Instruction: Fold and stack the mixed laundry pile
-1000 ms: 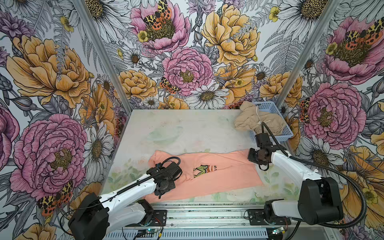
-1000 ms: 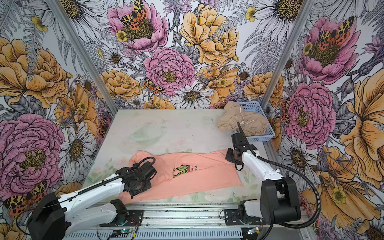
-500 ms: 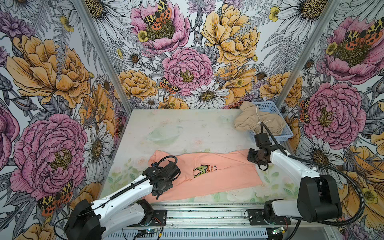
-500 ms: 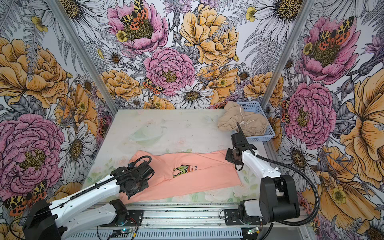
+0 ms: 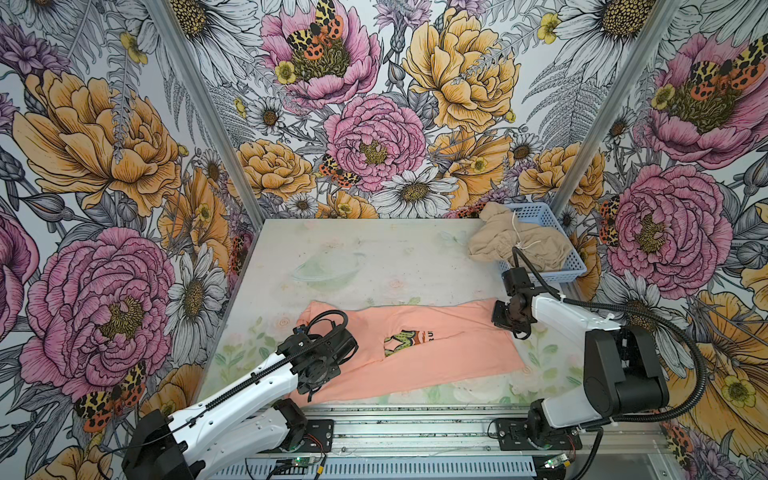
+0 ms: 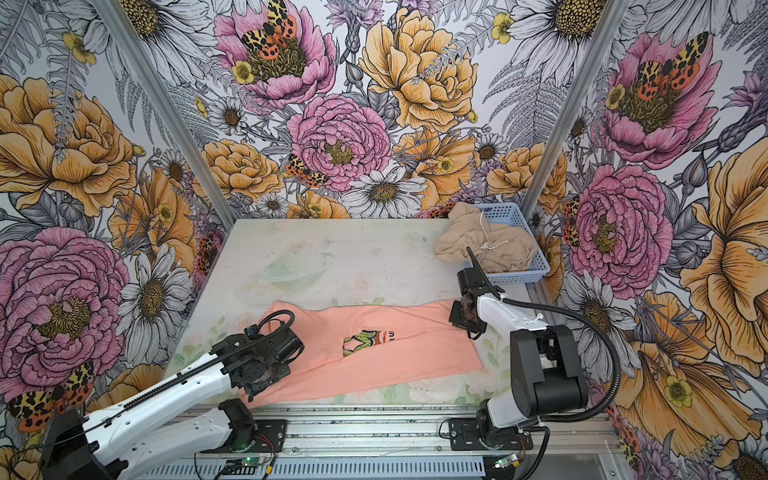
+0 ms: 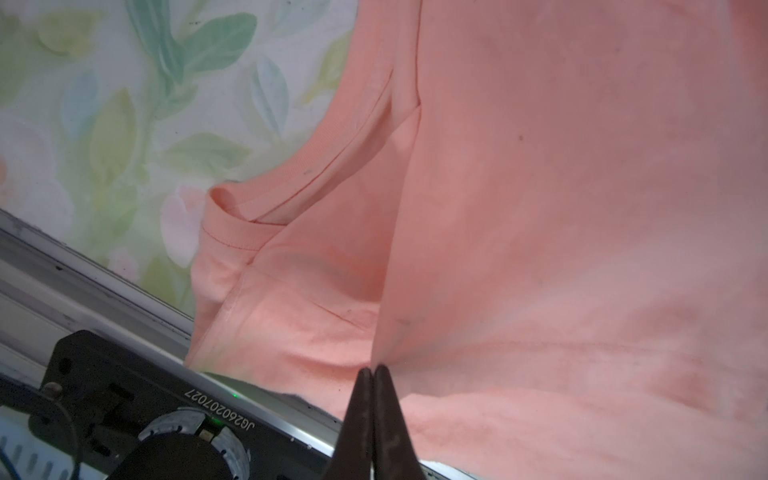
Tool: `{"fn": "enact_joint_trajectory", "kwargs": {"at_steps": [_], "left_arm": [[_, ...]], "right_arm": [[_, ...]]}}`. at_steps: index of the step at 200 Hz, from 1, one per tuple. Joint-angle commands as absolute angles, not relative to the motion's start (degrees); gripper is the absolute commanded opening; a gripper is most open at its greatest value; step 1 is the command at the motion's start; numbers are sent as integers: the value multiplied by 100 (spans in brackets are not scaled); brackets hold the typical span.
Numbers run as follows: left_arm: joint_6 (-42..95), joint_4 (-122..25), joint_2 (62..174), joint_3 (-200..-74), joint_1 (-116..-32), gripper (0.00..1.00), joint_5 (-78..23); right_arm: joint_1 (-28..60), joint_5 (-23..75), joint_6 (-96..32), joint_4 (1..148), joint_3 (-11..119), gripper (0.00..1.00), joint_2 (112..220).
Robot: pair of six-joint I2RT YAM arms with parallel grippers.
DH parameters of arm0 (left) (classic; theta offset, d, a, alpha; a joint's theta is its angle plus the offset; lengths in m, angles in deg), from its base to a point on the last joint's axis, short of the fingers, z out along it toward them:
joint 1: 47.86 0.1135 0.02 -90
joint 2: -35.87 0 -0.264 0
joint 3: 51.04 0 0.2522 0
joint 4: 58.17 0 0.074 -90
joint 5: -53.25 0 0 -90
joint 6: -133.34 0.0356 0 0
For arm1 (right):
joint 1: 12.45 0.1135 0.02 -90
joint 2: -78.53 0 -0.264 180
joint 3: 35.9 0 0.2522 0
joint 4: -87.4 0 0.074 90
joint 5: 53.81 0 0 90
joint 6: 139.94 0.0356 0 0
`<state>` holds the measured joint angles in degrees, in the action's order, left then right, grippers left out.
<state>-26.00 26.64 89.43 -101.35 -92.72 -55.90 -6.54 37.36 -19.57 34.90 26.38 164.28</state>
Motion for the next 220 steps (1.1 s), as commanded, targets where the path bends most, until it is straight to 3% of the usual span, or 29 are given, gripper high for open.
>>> {"fn": "enact_joint_trajectory", "kwargs": {"at_steps": [1, 39, 112, 137, 177, 220], "left_arm": [[-2828, 2949, 8895, -10268, -9354, 0, -5822], [-2972, 3107, 8978, -10308, -9440, 0, -5903], [-3048, 3179, 9053, -10325, -9480, 0, -5967], [-3042, 3179, 9066, -10321, -9479, 0, -5955], [-3066, 3194, 9097, -10327, -9489, 0, -5958], [-3053, 3214, 9167, -10332, -9527, 0, -5944]], "right_arm": [[-775, 3910, -2081, 3789, 2987, 33, 16594], [-1078, 3376, -2198, 4250, 3249, 38, 17000], [-1096, 3049, -2225, 4772, 3522, 38, 17637], [-1096, 3020, -2204, 4839, 3526, 30, 17697], [-1099, 3104, -2186, 4841, 3566, 8, 17582], [-1107, 3157, -2178, 4822, 3713, 0, 17528]]}}
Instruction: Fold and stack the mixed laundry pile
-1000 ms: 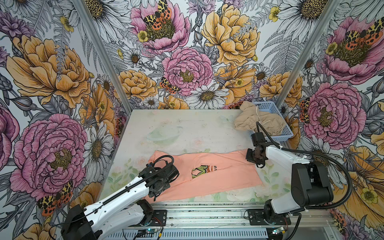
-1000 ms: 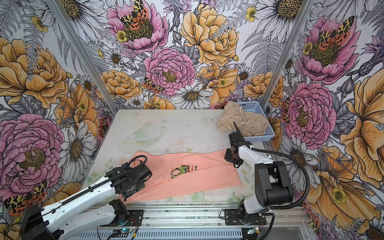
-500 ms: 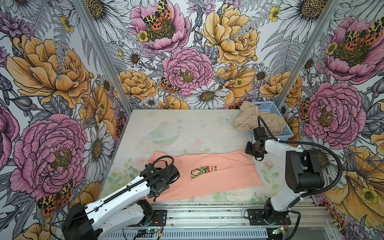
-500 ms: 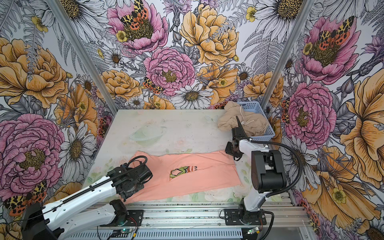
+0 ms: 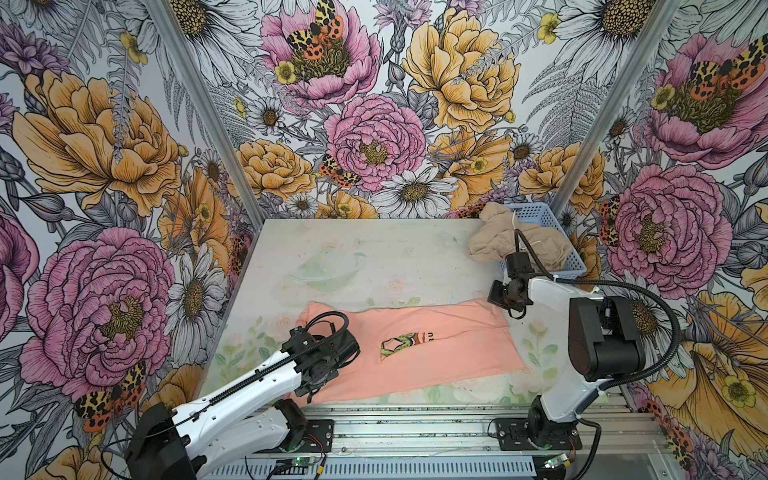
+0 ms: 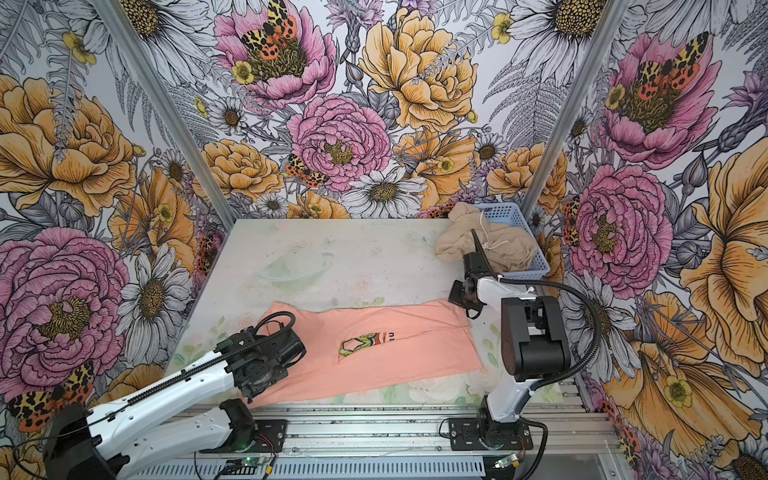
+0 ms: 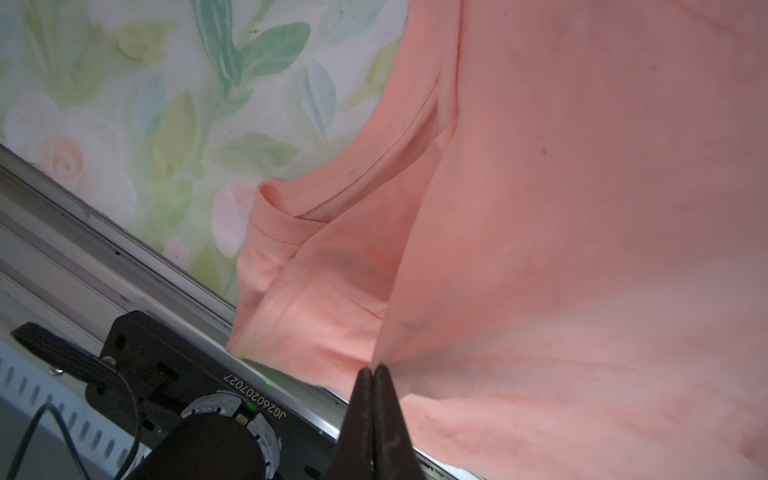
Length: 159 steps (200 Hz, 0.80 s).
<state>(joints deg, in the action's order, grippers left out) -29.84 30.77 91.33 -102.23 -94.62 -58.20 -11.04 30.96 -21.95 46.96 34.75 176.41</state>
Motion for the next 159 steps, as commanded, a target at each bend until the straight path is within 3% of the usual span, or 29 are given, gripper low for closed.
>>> {"fn": "enact_joint_trajectory", "kwargs": {"at_steps": [1, 159], "left_arm": [[-3055, 3219, 9167, -10335, -9525, 0, -5947], [-3285, 3374, 9504, -10364, -9962, 0, -6070]], "right_arm": [[-1106, 3155, -2175, 4823, 3716, 0, 17524], [-1105, 3399, -2159, 4754, 4291, 0, 18159]]}}
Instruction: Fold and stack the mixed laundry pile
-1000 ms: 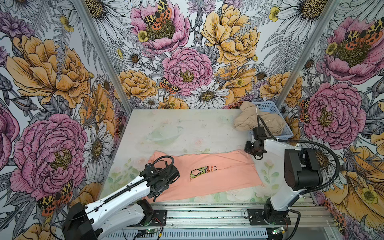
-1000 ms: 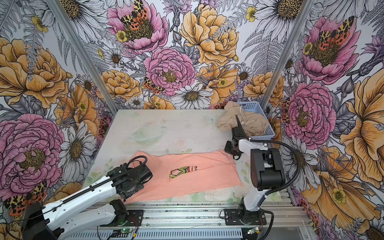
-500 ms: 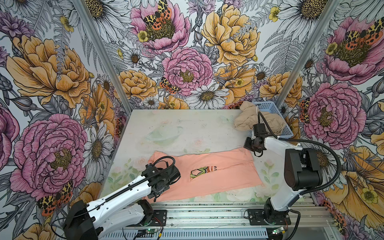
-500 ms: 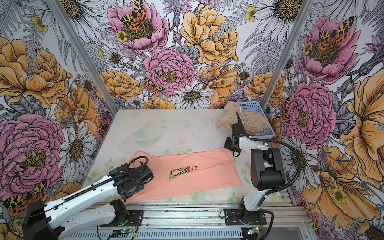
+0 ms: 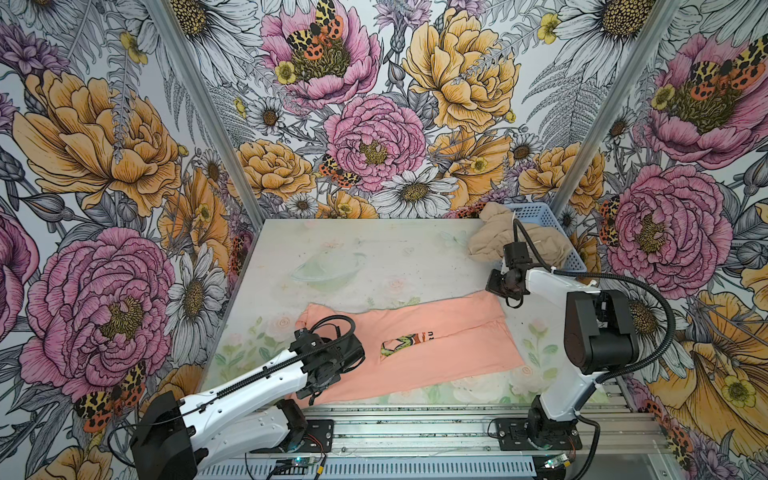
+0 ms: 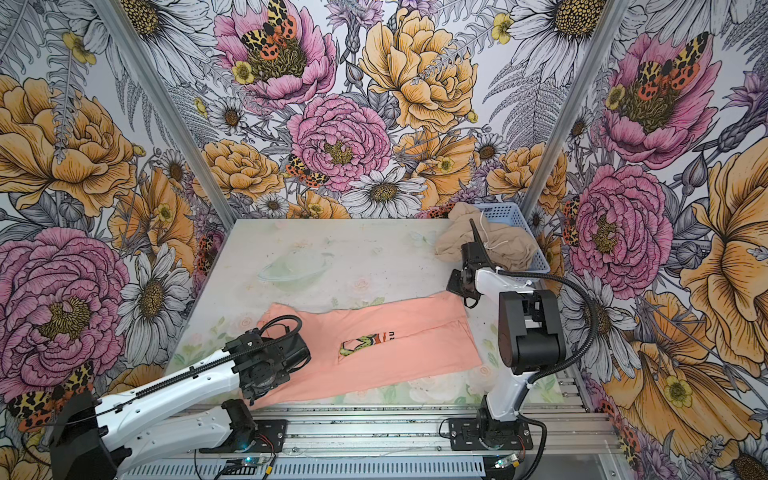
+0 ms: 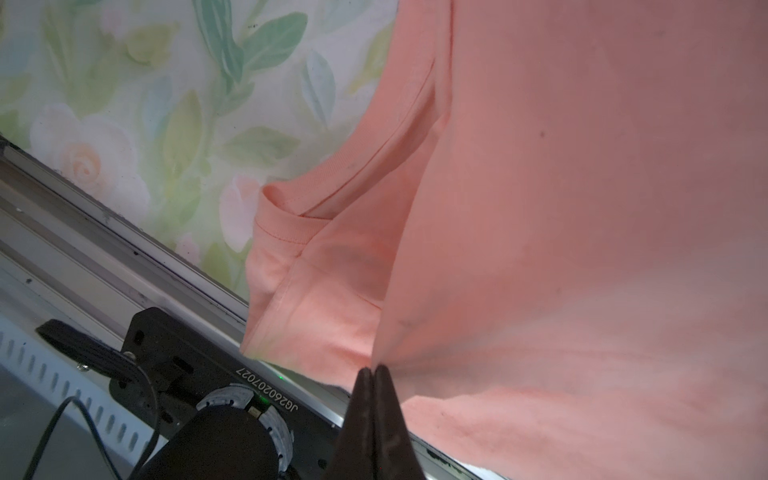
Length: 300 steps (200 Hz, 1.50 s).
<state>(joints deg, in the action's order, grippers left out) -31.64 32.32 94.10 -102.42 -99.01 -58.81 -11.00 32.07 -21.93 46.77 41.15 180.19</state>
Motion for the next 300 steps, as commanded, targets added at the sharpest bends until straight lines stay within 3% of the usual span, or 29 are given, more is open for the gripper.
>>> {"fn": "enact_joint_trajectory", "kwargs": {"at_steps": [1, 16, 44, 81, 105, 139, 174, 206, 300], "left_arm": [[-3286, 3373, 9512, -10369, -9962, 0, -6072], [-3281, 3377, 9569, -10372, -9973, 0, -6064], [-3286, 3381, 9512, -10371, -9980, 0, -6045], [-3365, 3433, 9116, -10463, -9982, 38, -6052], [-3320, 3465, 8974, -10816, -9957, 50, -6266], [-2698, 3398, 9235, -11382, -9231, 56, -6478], [-895, 2059, 9303, -11376, -7350, 57, -6056], [2, 599, 9638, -11046, -6197, 50, -5435], [1339, -1189, 11900, -11682, -5629, 45, -5624]], "right_arm": [[-1109, 3391, -2157, 4749, 4291, 0, 18161], [-1105, 3356, -2163, 4715, 4308, 0, 18163], [-1102, 3378, -2199, 4564, 4250, 14, 17945], [-1020, 3452, -2219, 4338, 3992, 24, 17425], [-831, 3476, -2159, 4219, 3796, 27, 17060], [-271, 3331, -1976, 4182, 3752, 28, 16844], [304, 3224, -1948, 4244, 4047, 29, 17259], [479, 3271, -1969, 4301, 4228, 29, 17714], [452, 3535, -2098, 4305, 4200, 28, 17990]]}}
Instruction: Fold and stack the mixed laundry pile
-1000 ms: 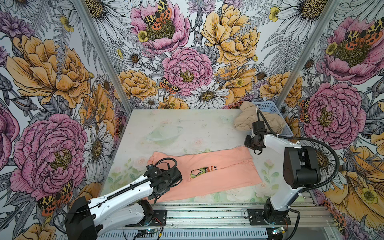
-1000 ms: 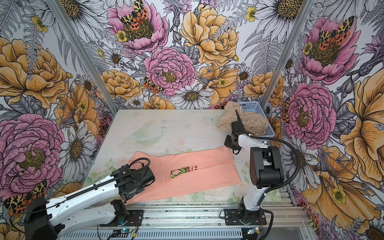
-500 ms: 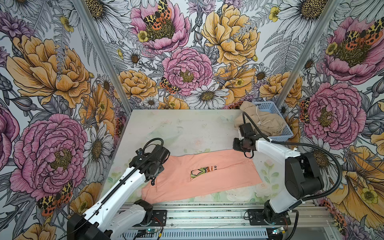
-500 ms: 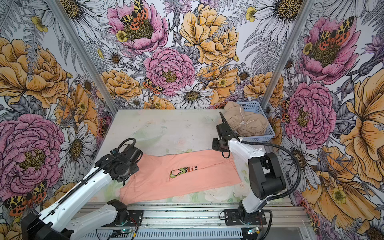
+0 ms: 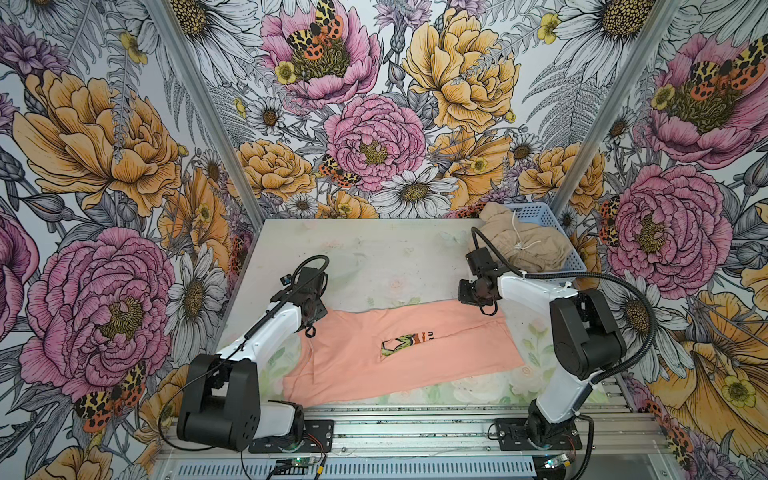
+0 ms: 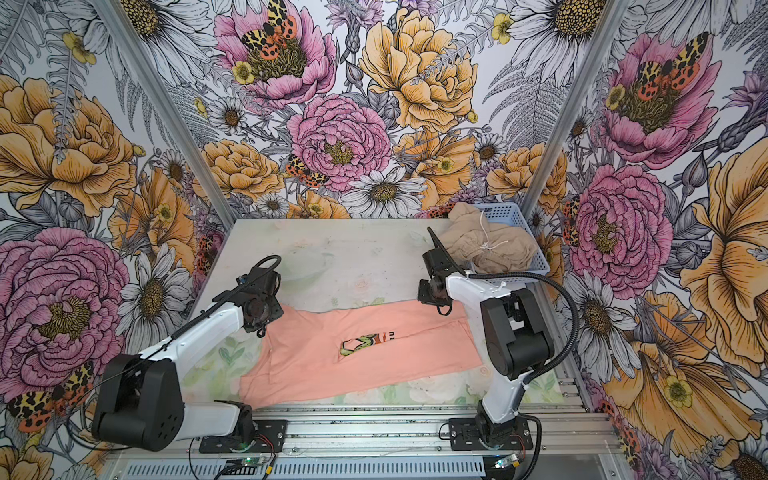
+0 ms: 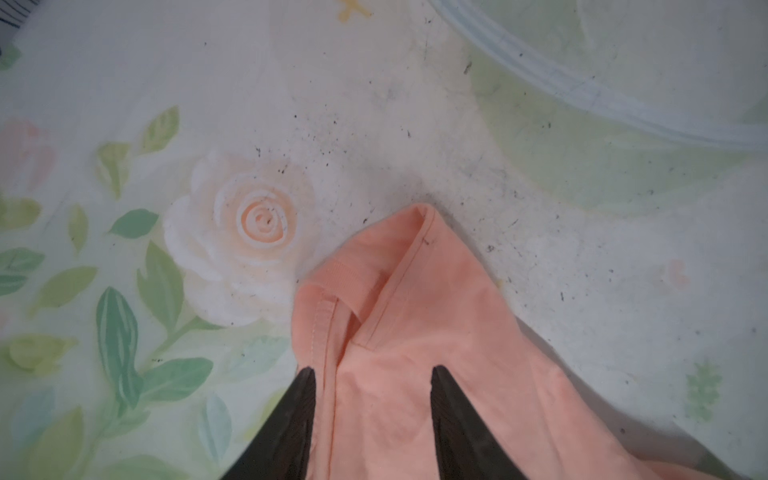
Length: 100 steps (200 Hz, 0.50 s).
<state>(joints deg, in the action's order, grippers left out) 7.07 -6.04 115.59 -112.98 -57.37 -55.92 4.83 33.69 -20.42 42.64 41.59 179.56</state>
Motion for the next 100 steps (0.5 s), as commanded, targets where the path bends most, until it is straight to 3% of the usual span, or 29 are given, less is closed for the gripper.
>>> {"fn": "enact_joint_trajectory", "kwargs": {"at_steps": [1, 100], "left_arm": [[1347, -1193, 11918, -11691, -5625, 45, -5638], [1706, -1775, 12925, -11864, -5469, 37, -5350]], "right_arm": [[447, 3542, -2096, 4305, 4197, 28, 17984], [80, 3549, -2234, 4310, 3978, 28, 17907]]}}
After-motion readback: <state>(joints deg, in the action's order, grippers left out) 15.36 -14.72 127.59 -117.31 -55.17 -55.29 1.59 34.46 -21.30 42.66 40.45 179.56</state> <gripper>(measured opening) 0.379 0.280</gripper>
